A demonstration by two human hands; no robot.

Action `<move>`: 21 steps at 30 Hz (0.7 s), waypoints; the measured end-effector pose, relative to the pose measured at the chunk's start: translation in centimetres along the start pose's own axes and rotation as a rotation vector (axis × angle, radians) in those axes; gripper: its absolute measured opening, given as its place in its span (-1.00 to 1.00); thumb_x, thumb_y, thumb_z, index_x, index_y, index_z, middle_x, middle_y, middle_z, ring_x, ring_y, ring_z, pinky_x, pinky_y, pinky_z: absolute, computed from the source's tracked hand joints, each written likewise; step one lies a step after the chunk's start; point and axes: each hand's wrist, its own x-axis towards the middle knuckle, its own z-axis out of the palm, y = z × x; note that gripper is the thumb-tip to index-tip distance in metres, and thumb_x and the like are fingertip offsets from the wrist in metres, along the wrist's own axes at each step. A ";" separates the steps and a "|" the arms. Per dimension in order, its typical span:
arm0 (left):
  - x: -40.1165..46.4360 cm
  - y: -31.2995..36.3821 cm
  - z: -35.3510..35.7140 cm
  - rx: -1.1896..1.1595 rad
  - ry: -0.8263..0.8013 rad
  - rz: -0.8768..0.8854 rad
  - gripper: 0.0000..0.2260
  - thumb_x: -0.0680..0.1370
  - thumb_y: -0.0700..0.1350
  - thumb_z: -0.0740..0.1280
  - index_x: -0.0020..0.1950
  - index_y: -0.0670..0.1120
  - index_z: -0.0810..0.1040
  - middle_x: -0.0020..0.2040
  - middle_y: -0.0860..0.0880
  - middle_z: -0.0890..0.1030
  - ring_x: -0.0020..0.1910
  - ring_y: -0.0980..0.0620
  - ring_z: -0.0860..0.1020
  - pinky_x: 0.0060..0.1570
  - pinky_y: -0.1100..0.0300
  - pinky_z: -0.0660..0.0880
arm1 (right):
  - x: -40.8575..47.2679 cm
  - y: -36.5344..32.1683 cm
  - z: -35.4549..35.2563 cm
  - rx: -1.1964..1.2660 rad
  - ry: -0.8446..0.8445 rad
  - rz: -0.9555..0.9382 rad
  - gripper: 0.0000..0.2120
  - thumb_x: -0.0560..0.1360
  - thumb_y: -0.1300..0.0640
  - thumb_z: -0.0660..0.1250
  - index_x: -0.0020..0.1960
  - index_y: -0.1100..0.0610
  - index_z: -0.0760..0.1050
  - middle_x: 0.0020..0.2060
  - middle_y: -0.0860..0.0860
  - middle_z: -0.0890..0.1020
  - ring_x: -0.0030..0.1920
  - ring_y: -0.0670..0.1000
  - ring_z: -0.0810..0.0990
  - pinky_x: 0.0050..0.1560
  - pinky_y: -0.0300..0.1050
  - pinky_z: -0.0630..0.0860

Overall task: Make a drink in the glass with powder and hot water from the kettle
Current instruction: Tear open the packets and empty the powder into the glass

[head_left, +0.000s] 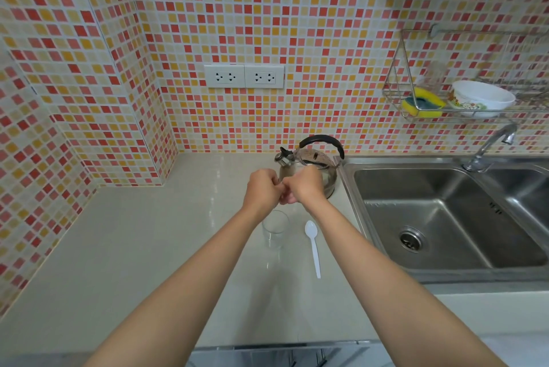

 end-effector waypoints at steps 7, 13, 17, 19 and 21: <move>-0.2 0.1 -0.2 -0.043 0.056 -0.042 -0.72 0.42 -0.27 0.35 -0.43 -0.12 0.33 -0.34 -0.16 0.52 -0.33 -0.09 0.50 -0.32 0.11 0.43 | 0.0 0.2 0.8 -0.107 0.092 -0.054 -0.85 0.40 0.27 0.32 -0.27 0.34 0.59 -0.55 0.12 0.61 -0.57 0.02 0.62 -0.39 -0.13 0.60; 0.1 0.1 -0.5 -0.112 0.066 -0.046 -0.78 0.33 -0.36 0.39 -0.39 -0.14 0.41 -0.36 -0.11 0.53 -0.30 -0.10 0.55 -0.30 0.10 0.47 | 0.1 -0.6 0.4 -0.286 0.034 -0.058 -0.79 0.36 0.28 0.40 -0.41 0.22 0.43 -0.73 0.03 0.50 -0.72 -0.07 0.50 -0.59 -0.28 0.41; 0.1 0.1 -0.6 0.162 0.132 0.046 -0.81 0.40 -0.17 0.44 -0.14 -0.09 0.43 -0.30 -0.06 0.54 -0.32 -0.07 0.48 -0.39 0.16 0.34 | 0.2 -0.7 0.3 -0.399 0.065 -0.101 -0.72 0.41 0.18 0.44 -0.35 0.20 0.38 -0.57 0.10 0.57 -0.62 -0.02 0.57 -0.59 -0.27 0.37; 0.1 0.1 -0.6 0.351 0.171 0.156 -0.78 0.45 -0.10 0.40 0.06 -0.02 0.49 -0.16 -0.04 0.62 -0.17 -0.07 0.55 -0.32 0.17 0.39 | 0.3 -1.2 0.0 -0.411 0.062 -0.100 -0.74 0.43 0.18 0.43 -0.30 0.20 0.37 -0.50 0.12 0.60 -0.54 0.03 0.63 -0.57 -0.24 0.45; 0.3 -0.4 -0.9 0.395 0.135 0.334 -0.69 0.49 -0.14 0.35 0.23 0.03 0.53 0.09 0.02 0.64 0.08 -0.04 0.51 -0.14 0.13 0.45 | 0.6 -1.9 -0.7 -0.404 0.018 -0.077 -0.82 0.43 0.19 0.41 -0.18 0.23 0.42 -0.38 0.15 0.66 -0.48 0.06 0.66 -0.48 -0.18 0.56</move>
